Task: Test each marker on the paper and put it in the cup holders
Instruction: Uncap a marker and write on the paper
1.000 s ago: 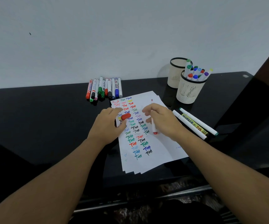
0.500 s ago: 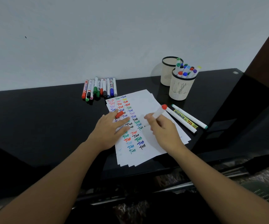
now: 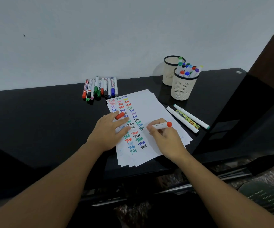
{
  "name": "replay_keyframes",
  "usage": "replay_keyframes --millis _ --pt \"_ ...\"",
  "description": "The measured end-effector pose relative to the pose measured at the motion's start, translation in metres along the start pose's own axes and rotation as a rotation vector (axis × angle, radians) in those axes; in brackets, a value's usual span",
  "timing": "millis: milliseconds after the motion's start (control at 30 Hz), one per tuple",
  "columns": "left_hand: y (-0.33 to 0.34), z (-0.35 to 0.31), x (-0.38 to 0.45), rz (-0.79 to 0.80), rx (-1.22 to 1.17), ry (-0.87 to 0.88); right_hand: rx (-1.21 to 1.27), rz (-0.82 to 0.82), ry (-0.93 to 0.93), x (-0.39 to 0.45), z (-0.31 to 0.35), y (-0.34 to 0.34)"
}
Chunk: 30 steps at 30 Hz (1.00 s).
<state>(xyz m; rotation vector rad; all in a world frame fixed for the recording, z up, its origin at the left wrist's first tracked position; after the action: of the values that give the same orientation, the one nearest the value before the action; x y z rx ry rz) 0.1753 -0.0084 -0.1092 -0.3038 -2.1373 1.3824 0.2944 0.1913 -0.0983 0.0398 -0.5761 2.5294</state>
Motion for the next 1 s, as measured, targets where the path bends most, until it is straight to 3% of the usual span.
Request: replay_keyframes --millis 1000 --pt "-0.0009 -0.0010 -0.0001 -0.003 0.009 0.008 -0.066 0.033 -0.037 -0.0056 0.0049 -0.0018"
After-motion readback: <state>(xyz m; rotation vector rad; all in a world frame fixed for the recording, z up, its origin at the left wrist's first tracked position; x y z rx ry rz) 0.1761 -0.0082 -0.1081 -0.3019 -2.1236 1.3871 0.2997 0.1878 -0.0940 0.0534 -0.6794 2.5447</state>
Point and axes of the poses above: each hand's wrist, its own x-axis towards the middle knuckle, its own y-axis out of the palm, z = x × y, the point moved 6 cm from there along x, towards the middle knuckle, and after that the axes turned 14 degrees about -z, right-handed, at the moved point
